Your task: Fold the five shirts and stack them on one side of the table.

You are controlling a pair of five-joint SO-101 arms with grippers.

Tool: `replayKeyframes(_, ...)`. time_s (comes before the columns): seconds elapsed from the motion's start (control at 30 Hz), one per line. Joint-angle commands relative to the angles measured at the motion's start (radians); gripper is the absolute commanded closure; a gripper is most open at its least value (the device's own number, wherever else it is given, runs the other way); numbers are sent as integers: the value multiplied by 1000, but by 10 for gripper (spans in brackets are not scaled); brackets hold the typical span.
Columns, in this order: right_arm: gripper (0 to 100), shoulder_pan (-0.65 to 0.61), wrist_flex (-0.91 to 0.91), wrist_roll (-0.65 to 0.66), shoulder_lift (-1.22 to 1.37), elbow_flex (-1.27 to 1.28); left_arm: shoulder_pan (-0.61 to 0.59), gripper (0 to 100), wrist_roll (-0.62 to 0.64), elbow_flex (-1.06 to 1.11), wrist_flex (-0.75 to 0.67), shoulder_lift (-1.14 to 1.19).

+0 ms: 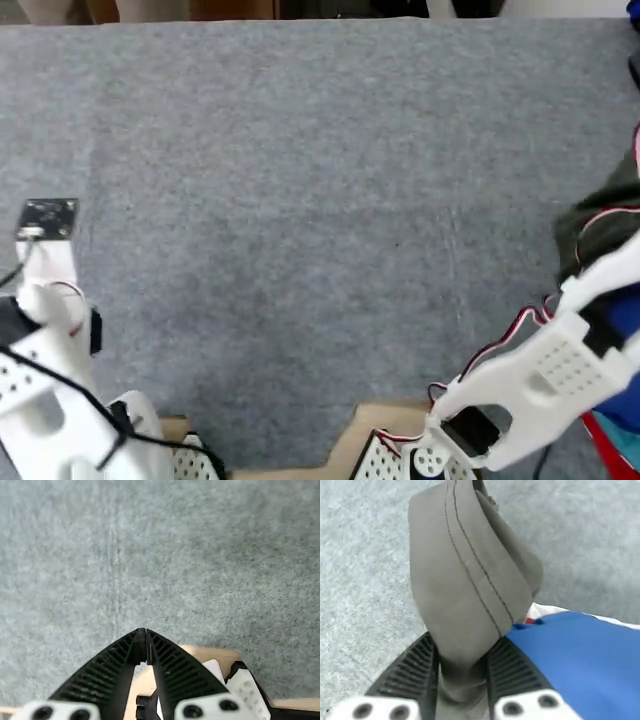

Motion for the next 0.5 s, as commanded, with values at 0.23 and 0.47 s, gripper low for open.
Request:
replayKeyframes(0.23,991,94,14,55,-341,311,126,980,87,20,-3,-101)
replayKeyframes(0.47,991,206,12,130,-381,334,140,980,92,20,-5,-101)
